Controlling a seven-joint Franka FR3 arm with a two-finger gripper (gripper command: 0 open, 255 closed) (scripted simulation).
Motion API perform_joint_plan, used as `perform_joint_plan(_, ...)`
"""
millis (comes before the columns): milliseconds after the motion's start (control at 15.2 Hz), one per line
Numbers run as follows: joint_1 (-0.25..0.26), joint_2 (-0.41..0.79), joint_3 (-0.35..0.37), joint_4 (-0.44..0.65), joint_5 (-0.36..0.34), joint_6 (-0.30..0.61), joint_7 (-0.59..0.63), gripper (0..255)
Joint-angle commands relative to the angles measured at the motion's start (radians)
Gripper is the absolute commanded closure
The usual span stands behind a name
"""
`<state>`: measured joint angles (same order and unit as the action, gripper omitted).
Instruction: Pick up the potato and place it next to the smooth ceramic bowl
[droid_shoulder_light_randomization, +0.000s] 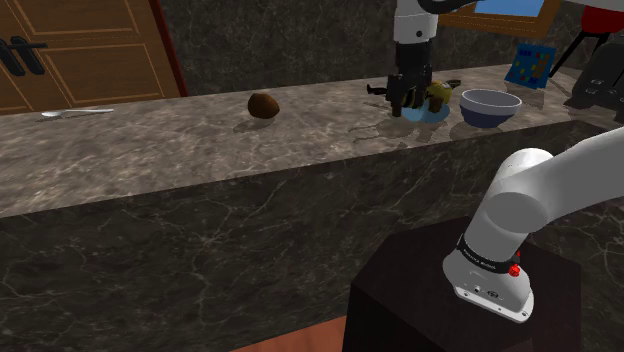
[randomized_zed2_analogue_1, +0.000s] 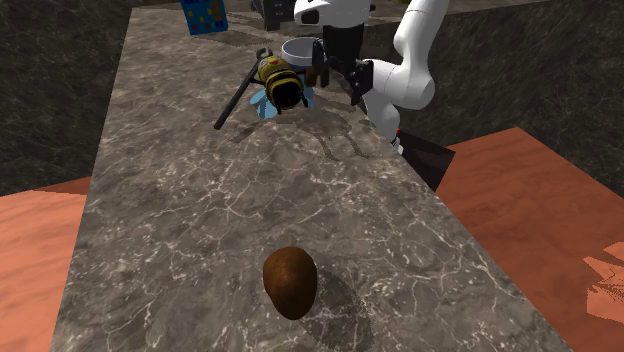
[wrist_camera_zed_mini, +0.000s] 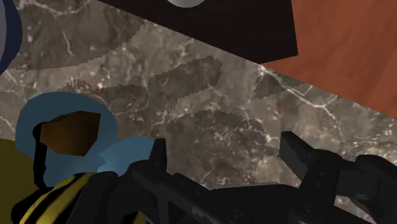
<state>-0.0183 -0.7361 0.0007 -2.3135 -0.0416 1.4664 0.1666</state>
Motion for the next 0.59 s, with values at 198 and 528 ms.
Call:
perform_joint_plan(198, 0.026, 0.069, -0.048, 0.011, 0.008, 0.11, -0.102, 0)
perform_joint_plan(528, 0.078, 0.202, -0.122, 0.059, 0.052, 0.271, -0.279, 0)
